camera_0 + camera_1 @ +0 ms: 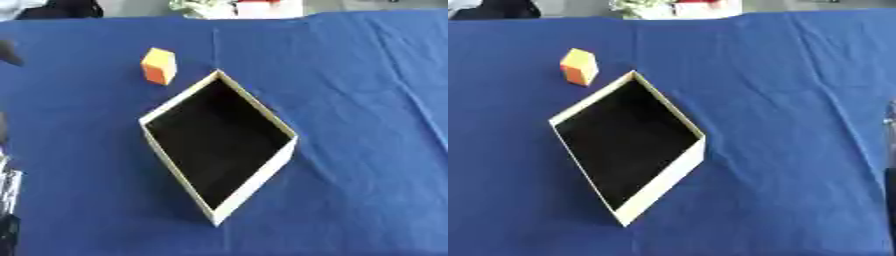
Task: Pick up objects on the table and place them in the box.
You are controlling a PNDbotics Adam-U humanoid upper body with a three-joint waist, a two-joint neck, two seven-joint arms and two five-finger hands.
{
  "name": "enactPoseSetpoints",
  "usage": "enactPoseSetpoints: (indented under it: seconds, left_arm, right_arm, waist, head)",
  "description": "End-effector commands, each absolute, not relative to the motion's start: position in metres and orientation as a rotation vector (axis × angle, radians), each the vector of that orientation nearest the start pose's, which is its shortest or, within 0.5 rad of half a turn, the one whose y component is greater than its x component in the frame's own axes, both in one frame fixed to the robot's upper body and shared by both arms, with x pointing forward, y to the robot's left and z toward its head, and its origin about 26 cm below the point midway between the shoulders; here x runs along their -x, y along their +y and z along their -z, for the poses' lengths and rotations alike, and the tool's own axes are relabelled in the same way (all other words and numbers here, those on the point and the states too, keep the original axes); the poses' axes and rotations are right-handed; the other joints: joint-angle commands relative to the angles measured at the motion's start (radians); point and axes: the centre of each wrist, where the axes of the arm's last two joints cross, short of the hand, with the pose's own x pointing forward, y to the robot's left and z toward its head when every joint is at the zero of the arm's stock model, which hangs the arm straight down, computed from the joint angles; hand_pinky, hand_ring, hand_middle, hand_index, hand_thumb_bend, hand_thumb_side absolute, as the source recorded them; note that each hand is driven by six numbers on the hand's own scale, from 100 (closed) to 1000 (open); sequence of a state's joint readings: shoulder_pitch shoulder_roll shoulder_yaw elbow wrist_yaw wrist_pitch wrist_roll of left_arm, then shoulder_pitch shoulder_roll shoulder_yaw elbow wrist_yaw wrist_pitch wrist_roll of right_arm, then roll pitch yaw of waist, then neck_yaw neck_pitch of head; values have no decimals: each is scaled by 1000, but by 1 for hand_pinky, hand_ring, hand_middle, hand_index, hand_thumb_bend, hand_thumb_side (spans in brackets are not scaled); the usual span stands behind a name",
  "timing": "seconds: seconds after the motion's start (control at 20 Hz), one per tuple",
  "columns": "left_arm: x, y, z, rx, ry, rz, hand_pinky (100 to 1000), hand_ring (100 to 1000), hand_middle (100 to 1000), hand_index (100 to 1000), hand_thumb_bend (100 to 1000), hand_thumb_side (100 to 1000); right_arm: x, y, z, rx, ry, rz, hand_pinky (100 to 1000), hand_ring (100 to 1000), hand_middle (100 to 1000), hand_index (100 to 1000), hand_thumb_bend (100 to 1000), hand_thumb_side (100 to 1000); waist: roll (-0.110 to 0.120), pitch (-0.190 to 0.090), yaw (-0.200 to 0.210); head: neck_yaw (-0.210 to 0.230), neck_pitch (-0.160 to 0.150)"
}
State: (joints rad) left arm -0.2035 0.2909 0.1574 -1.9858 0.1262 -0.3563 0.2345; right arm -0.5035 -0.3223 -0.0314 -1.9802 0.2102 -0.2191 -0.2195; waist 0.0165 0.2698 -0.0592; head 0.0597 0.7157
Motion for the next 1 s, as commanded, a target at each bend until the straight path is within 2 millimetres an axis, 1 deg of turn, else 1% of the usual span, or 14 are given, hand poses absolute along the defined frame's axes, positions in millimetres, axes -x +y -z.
enactPoseSetpoints:
  seconds: [0.05,0.25,0.4,0.55,0.6,0.75,1.0]
  left_arm:
    - [-288,306,-189,-248,-2601,-82,414,502,534,676,147,660]
    - [-290,311,-204,-311,-2610,41,407,497,538,685,138,657]
    - [-293,311,-224,-369,-2612,201,403,498,546,695,139,655]
    - [-296,310,-244,-439,-2596,369,404,501,555,704,138,661]
    - [-299,310,-249,-463,-2579,427,412,511,572,719,143,672]
    - [-310,313,-264,-550,-2514,576,420,519,580,729,149,671]
    - [-330,310,-289,-688,-2363,845,486,583,645,807,217,707]
  right_arm:
    - [-311,-249,-266,-571,3413,310,762,763,666,761,100,817]
    - [-311,-249,-266,-576,3414,326,762,763,665,761,100,818]
    - [-310,-250,-267,-585,3409,352,762,763,665,761,100,819]
    - [-310,-251,-268,-594,3403,369,762,763,664,761,100,821]
    - [-310,-252,-269,-597,3401,376,761,763,663,761,100,822]
    - [-310,-252,-270,-599,3396,393,761,762,662,761,100,824]
    - [-310,-249,-273,-576,3392,418,761,762,660,760,100,829]
  waist:
    - [1,-19,-1]
    - [6,-20,-2]
    - [14,-19,-1]
    - [19,-13,-2]
    - [21,-9,-3]
    - [24,-2,-4]
    - [23,11,-15]
  head:
    - [-2,-12]
    - [-7,-7]
    - [-16,-2]
    - [-21,-4]
    - [-23,-5]
    - [-28,-10]
    - [-26,-21]
